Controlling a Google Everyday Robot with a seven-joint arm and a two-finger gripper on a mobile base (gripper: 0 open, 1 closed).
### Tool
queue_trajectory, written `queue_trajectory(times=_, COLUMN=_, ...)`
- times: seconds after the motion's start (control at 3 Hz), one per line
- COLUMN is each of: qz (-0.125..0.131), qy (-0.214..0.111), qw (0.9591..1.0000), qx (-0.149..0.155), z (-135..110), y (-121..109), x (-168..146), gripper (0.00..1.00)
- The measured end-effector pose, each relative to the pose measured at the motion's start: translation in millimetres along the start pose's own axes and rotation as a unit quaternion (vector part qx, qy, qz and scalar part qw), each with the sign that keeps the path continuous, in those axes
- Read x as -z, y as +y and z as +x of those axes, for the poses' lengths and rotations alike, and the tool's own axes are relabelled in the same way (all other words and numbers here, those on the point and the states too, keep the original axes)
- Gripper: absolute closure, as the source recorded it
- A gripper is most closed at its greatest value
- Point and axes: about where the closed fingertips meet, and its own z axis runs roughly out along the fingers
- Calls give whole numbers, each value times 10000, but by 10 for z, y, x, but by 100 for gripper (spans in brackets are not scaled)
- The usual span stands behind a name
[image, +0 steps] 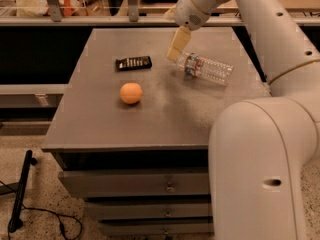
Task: Move rxbar chocolate near orange
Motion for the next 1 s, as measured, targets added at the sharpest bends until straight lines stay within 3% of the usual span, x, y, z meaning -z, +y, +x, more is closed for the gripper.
queue_trajectory(times=0.67, qz=290, qy=-12, qw=9982, qx=531, z=-139, y=-146, x=-291, gripper=0)
queue_trajectory(times=1.0, qz=190, qy=-35, qw=9982, qx=573, z=-147, y=-124, x=-468, gripper=0)
